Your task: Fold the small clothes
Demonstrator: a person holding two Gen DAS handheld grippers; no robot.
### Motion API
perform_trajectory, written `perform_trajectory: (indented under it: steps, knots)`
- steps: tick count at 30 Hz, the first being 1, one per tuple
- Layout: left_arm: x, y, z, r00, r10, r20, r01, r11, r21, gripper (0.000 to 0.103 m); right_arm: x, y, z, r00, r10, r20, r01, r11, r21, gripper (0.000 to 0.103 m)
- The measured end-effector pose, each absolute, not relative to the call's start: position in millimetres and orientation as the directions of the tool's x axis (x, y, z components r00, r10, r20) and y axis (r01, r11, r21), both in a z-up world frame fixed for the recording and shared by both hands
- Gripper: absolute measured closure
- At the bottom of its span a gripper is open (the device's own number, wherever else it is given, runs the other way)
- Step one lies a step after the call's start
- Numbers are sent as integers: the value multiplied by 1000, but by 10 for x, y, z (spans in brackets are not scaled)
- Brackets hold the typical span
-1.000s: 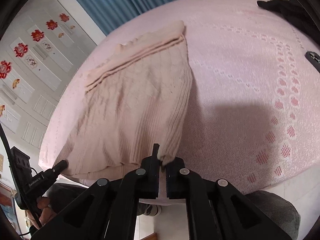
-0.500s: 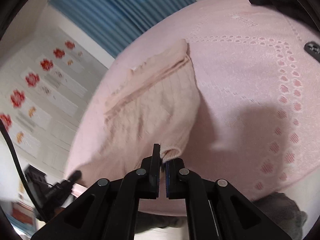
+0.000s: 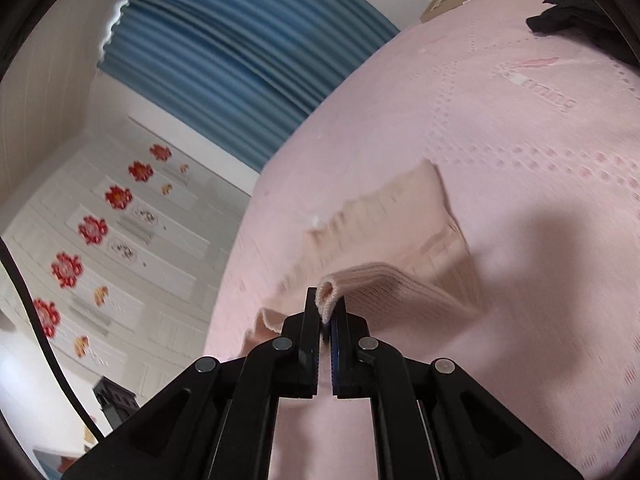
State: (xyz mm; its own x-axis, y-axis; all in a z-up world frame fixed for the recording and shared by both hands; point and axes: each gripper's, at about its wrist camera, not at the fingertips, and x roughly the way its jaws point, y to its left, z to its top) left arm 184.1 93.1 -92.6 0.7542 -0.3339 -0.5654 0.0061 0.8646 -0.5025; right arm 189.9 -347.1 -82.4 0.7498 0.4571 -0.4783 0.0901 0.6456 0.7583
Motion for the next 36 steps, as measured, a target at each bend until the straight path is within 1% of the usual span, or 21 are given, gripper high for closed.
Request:
perform_trajectory:
  steps: [5, 11, 19, 21, 22, 23, 24, 25, 26, 28, 30, 31, 32, 33, 36]
  knots:
    - [2412, 907, -1035, 757, -308, -576, -14, 874, -485, 97, 2480, -3442, -940, 751, 458, -476, 99, 635, 767, 99]
    - [3063, 875, -1282, 755, -284, -591, -33, 884, -466, 97, 3168, -3391, -1228, 736, 440, -515, 120, 663, 739, 99]
    - [3784, 774, -1557, 748, -251, -615, -45, 904, -424, 97, 3957, -3302, -1684, 694, 385, -609, 164, 739, 654, 99]
    - [3892, 751, -1593, 732, -269, -626, -38, 901, -432, 95, 4118, -3252, -1762, 675, 361, -644, 166, 776, 608, 93]
    - [3945, 727, -1621, 710, -272, -649, -34, 908, -417, 90, 4161, -3230, -1792, 662, 351, -662, 168, 792, 587, 88]
    - [3975, 711, -1632, 700, -260, -665, -36, 917, -396, 79, 4216, -3205, -1816, 646, 345, -680, 159, 811, 563, 87]
    - [3970, 699, -1640, 694, -238, -679, -43, 928, -370, 73, 4215, -3209, -1822, 644, 344, -683, 151, 818, 555, 87]
    - [3926, 709, -1642, 703, -218, -677, -54, 933, -356, 65, 4179, -3204, -1820, 647, 330, -687, 146, 831, 536, 84]
    - [3880, 722, -1640, 711, -218, -668, -55, 931, -362, 59, 4134, -3203, -1816, 650, 322, -688, 139, 840, 524, 75]
    - [3770, 741, -1631, 707, -242, -664, -44, 923, -383, 56, 3985, -3194, -1773, 657, 303, -690, 124, 860, 495, 66]
    - [3545, 753, -1618, 700, -253, -668, -36, 921, -387, 56, 3779, -3183, -1719, 662, 295, -690, 113, 870, 481, 66]
    - [3426, 766, -1610, 703, -254, -665, -30, 923, -383, 53, 3687, -3172, -1687, 662, 297, -688, 103, 873, 477, 65]
    - [3319, 764, -1612, 706, -252, -662, -21, 927, -375, 49, 3530, -3157, -1654, 663, 304, -685, 82, 879, 470, 63]
    - [3176, 756, -1612, 709, -248, -660, -12, 932, -363, 47, 3421, -3153, -1633, 664, 305, -682, 67, 885, 461, 62]
    - [2754, 748, -1646, 707, -243, -664, 3, 940, -340, 46, 2980, -3153, -1590, 690, 282, -667, 34, 908, 419, 56]
